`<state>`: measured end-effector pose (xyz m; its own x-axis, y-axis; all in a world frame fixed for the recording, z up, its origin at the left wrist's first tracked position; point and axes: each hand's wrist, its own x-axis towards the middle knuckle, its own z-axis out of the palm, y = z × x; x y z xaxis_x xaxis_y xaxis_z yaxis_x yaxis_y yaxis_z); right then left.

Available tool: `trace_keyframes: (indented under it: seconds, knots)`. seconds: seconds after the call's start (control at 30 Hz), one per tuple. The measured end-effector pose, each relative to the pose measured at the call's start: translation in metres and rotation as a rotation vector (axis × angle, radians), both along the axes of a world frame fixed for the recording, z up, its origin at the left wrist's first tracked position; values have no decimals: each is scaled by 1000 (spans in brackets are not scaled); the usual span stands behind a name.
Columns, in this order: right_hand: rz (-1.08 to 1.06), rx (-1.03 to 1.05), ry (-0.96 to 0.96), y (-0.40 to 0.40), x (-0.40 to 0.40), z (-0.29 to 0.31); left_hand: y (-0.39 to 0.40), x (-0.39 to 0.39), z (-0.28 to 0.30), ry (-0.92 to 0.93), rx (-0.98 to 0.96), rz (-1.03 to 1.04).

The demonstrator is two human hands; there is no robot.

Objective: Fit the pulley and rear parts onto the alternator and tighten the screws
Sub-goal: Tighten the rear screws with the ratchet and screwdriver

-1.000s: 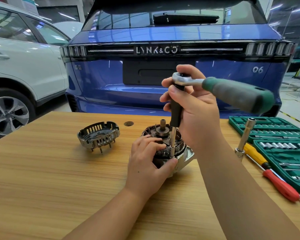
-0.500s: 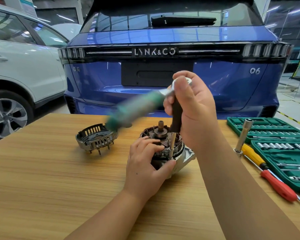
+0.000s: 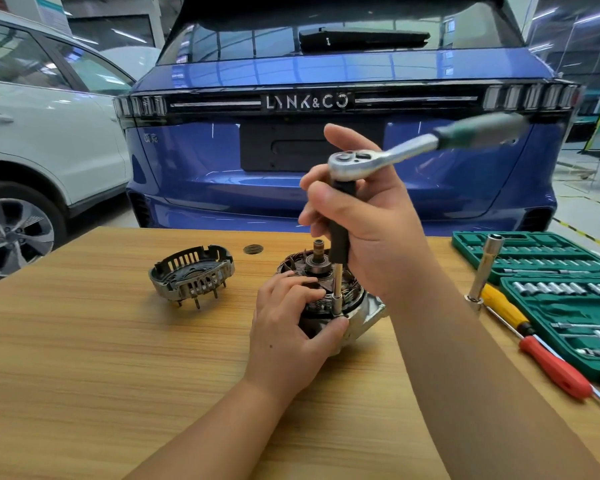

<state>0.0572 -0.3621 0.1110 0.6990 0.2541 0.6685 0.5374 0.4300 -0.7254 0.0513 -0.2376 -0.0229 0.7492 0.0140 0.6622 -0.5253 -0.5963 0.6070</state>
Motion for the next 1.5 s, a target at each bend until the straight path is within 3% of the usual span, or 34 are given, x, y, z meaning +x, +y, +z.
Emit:
trace_keyframes:
  seconds: [0.17, 0.27, 0.43, 0.53, 0.6, 0.7, 0.77, 0.83, 0.9, 0.97, 1.07, 1.13, 1.33, 1.5]
  knots:
    - [-146, 48, -64, 6, 0, 1, -1, -1, 0, -4, -18, 3]
    - [-72, 95, -35, 1, 0, 4, -1, -1, 1, 2, -5, 13]
    - [272, 83, 21, -10, 5, 8, -1, -2, 1, 13, -1, 11]
    - [280, 84, 57, -11, 5, 9, 0, -2, 2, 18, 9, 10]
    - [169, 103, 90, -7, 1, 9, 0, -3, 2, 30, -2, -4]
    - [-290, 118, 123, 0, -1, 7, -1, -4, 2, 15, -5, 5]
    - [-439, 158, 192, -1, 2, 8, -1, -4, 2, 6, 12, 15]
    - [-321, 133, 256, -9, 4, 9, -1, -3, 2, 5, 22, 13]
    - [-34, 127, 288, -18, 4, 9, -1, -2, 1, 2, 25, 14]
    - [114, 99, 237, -20, 2, 7, -1, -2, 1, 0, 26, 19]
    - [-29, 4, -20, -5, -4, 2, -3, -3, 2, 2, 9, 19]
    - [-140, -19, -93, 4, -7, 2, -3, -4, 3, 10, 6, 16]
    - [58, 48, -39, -1, -9, 4, -3, -5, 4, 22, 8, 19]
    - [271, 112, 152, -11, -6, 9, -2, -3, 3, 25, 13, 11]
